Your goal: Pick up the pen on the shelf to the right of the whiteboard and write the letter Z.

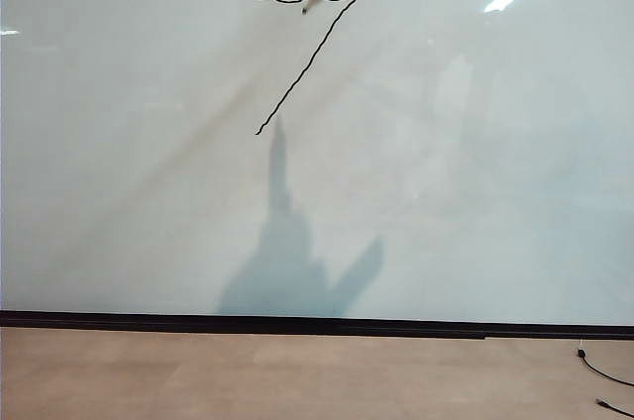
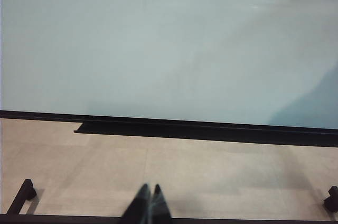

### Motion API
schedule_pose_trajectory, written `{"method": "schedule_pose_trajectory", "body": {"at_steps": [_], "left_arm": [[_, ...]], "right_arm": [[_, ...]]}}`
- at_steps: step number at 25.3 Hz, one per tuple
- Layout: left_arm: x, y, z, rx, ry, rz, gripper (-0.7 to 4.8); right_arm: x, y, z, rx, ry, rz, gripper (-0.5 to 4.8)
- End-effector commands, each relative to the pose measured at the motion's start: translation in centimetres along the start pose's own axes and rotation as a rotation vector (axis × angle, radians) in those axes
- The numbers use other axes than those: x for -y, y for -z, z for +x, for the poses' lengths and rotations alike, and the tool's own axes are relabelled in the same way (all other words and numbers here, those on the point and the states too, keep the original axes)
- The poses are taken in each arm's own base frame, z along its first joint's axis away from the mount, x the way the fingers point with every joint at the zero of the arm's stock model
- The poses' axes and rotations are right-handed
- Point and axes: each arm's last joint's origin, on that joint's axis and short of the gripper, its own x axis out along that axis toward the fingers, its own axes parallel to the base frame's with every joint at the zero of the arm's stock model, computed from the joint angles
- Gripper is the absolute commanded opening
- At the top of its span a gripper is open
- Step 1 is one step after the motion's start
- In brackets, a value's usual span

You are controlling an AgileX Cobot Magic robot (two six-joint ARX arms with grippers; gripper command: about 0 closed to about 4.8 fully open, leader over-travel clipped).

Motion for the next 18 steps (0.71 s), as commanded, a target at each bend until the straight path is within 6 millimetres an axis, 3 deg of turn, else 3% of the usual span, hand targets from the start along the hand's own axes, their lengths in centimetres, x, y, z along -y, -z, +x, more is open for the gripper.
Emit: {"method": "schedule_pose_trajectory", "body": {"at_steps": [1, 12, 18], "left_arm": [[0.0, -0.1, 0.0, 0.007, 0.001, 0.004, -0.04], [0.0, -0.1, 0.0, 0.007, 0.000, 0.004, -0.05], [0.0, -0.1, 0.0, 0.007, 0.000, 0.004, -0.04]], "right_arm": [[-1.1, 1.0, 1.1, -0.006, -0.026, 0.013, -0.09], [-2.7, 6.6, 5.3, -0.046, -0.098, 0.147, -0.09], [-3.0, 7.9, 6.3, -0.051, -0.099, 0.160, -0.09]]}}
